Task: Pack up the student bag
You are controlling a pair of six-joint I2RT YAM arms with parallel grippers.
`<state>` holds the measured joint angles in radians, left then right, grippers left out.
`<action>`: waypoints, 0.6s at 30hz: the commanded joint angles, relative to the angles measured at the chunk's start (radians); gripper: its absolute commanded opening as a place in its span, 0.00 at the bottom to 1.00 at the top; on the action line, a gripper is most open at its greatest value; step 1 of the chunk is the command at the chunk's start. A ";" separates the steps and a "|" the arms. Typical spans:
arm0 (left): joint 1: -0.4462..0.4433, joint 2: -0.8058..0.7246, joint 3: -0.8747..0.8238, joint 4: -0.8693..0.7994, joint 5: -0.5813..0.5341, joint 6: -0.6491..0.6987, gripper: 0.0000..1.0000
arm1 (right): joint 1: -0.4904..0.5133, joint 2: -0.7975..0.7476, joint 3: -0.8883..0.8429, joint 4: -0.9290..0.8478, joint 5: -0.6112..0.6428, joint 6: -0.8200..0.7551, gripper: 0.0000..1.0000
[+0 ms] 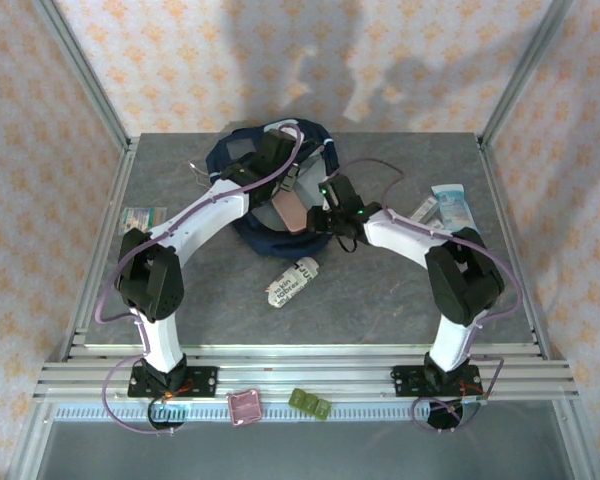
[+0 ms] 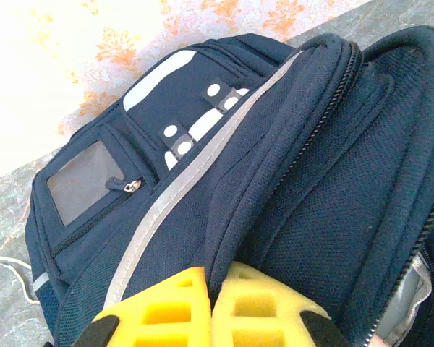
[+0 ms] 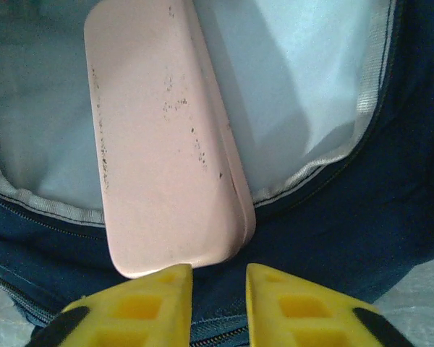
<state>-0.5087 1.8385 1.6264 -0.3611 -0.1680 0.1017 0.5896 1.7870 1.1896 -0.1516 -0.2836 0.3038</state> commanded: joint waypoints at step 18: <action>-0.050 -0.090 -0.043 0.054 0.131 -0.119 0.00 | -0.039 0.224 0.074 0.380 -0.246 0.320 0.21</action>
<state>-0.5343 1.8328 1.5860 -0.3752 -0.1009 0.0433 0.5667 1.9789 1.2366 0.0418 -0.4591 0.4980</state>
